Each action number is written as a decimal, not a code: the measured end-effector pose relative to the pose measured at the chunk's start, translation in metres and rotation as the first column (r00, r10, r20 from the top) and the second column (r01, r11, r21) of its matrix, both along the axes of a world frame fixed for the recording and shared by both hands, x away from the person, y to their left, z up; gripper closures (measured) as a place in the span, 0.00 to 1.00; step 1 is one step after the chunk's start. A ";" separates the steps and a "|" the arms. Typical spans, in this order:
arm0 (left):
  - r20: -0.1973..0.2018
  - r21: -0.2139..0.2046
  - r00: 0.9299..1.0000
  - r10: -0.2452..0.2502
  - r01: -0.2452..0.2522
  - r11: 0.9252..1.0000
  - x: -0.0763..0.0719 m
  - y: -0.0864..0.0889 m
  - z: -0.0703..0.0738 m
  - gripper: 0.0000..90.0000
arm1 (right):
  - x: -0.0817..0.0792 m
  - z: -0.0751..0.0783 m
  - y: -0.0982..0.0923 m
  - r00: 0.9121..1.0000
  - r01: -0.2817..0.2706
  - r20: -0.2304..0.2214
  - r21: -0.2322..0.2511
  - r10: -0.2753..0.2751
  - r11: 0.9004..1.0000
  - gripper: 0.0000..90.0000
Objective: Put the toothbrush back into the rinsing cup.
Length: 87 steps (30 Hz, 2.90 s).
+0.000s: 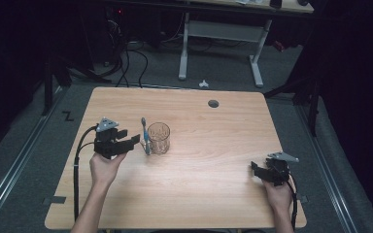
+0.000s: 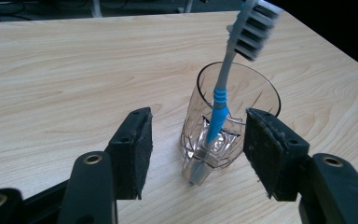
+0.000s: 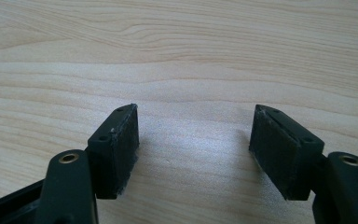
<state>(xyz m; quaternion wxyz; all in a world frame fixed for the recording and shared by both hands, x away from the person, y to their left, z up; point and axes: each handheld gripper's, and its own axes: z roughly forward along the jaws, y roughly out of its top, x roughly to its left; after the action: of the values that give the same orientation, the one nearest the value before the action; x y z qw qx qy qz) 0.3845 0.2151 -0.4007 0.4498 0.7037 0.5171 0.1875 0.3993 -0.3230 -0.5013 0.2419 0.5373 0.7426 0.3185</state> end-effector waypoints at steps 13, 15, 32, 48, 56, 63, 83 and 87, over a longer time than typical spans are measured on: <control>0.023 -0.004 0.999 0.029 -0.029 1.000 -0.010 0.010 0.004 0.47 | 0.000 0.000 0.000 1.000 0.002 -0.001 0.001 -0.002 1.000 0.37; 0.026 -0.008 0.999 0.035 -0.034 0.999 -0.012 0.012 0.003 0.47 | 0.000 0.000 0.000 1.000 0.002 -0.001 0.000 -0.002 1.000 0.37; 0.025 0.007 0.996 0.090 -0.090 0.996 -0.027 0.027 -0.006 0.47 | 0.000 0.000 0.001 1.000 0.002 -0.002 0.000 -0.002 1.000 0.37; -0.004 0.003 0.994 0.113 -0.113 0.994 -0.032 0.032 -0.021 0.47 | 0.000 0.000 0.001 1.000 0.003 -0.002 -0.001 -0.003 1.000 0.37; -0.020 0.028 0.992 0.123 -0.122 0.992 -0.035 0.032 -0.030 0.47 | 0.000 0.000 0.001 1.000 0.003 -0.002 -0.001 -0.003 1.000 0.37; -0.031 0.042 0.991 0.133 -0.131 0.990 -0.036 0.032 -0.036 0.47 | 0.000 0.000 0.001 1.000 0.002 -0.002 -0.002 -0.002 1.000 0.37; -0.085 0.034 0.987 0.133 -0.130 0.991 -0.035 0.031 -0.053 0.47 | 0.000 0.000 0.001 1.000 0.001 -0.002 -0.003 -0.001 1.000 0.37; -0.108 0.034 0.985 0.138 -0.135 0.990 -0.033 0.032 -0.061 0.47 | 0.000 0.000 0.001 1.000 0.001 -0.002 -0.002 -0.001 1.000 0.37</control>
<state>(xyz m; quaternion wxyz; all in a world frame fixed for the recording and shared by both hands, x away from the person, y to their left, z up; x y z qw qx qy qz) 0.3511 0.2471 -0.4612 0.3973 0.6817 0.5855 0.1858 0.3988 -0.3220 -0.5013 0.2419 0.5376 0.7429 0.3171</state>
